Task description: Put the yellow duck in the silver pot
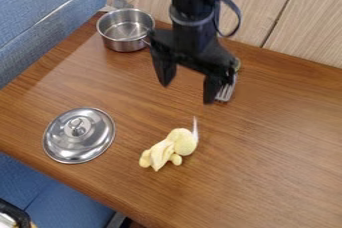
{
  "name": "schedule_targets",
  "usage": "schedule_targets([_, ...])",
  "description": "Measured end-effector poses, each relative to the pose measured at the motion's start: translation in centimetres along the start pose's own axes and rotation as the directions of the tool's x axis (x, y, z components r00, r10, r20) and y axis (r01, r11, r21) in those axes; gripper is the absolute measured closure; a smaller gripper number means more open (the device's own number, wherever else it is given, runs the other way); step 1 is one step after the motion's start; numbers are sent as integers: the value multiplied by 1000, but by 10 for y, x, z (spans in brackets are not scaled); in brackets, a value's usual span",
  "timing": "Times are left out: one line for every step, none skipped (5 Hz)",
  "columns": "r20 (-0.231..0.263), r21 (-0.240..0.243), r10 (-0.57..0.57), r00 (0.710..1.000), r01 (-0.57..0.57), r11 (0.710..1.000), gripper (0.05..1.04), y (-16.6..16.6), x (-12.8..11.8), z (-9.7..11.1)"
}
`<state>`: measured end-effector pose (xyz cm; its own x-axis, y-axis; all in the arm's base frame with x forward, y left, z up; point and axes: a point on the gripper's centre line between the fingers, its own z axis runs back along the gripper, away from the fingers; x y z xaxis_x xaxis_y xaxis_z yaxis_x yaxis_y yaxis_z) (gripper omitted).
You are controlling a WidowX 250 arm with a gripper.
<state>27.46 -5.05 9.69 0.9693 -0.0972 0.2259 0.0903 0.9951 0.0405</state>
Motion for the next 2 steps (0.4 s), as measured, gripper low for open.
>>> schedule_targets([-57, -54, -70, 996, 66, 996, 83, -8, -27, -9])
schedule_targets([-93, -74, -117, 989, 110, 991, 83, -8, -42, -22])
